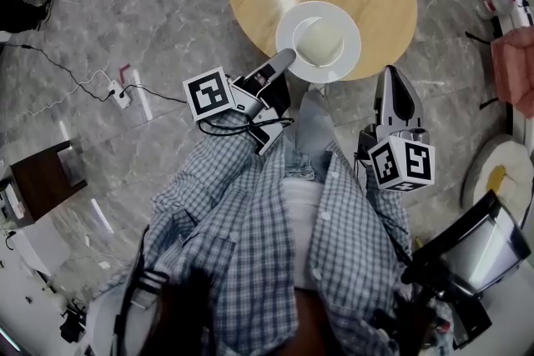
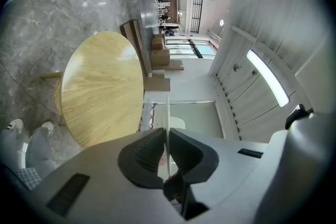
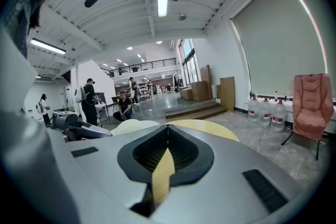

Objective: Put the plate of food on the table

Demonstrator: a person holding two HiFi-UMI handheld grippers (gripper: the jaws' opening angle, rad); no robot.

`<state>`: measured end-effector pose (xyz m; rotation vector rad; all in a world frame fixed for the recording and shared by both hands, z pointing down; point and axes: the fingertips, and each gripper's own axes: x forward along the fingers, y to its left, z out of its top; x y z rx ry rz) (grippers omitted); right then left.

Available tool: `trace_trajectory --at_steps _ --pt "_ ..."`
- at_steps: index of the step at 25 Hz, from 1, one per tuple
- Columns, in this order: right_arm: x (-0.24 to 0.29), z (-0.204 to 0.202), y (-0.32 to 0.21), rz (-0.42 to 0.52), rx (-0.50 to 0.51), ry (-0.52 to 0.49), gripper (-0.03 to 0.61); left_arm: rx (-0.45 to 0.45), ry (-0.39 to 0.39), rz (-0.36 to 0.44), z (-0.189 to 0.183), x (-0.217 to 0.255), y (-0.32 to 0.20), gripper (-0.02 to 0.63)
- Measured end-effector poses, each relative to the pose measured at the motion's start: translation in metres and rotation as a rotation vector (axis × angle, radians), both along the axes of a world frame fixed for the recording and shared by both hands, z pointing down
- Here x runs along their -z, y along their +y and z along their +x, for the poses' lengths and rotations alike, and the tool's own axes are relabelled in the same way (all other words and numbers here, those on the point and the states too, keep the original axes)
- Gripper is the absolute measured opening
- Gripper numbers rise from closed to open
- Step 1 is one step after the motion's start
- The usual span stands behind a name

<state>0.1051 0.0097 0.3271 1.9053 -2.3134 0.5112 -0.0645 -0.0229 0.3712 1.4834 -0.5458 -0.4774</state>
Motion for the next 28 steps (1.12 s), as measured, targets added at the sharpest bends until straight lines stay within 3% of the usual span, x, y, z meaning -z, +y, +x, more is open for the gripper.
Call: trace_trajectory --at_steps 6,16,24,28 --pt "-0.014 0.021 -0.042 -0.026 0.047 -0.002 0.006 0.044 -0.013 -0.002 0.020 -0.014 -0.037 0.021" --pt "-0.014 0.020 -0.052 -0.085 0.098 -0.010 0.006 0.083 -0.010 0.010 0.025 -0.021 -0.049 0.021" --pt "-0.045 0.008 -0.081 -0.286 0.176 -0.293 0.008 0.054 -0.012 0.048 0.037 -0.020 -0.076 0.021" --pt "-0.065 -0.001 -0.097 -0.360 0.163 -0.518 0.011 0.041 -0.021 0.061 0.034 -0.026 -0.090 0.021"
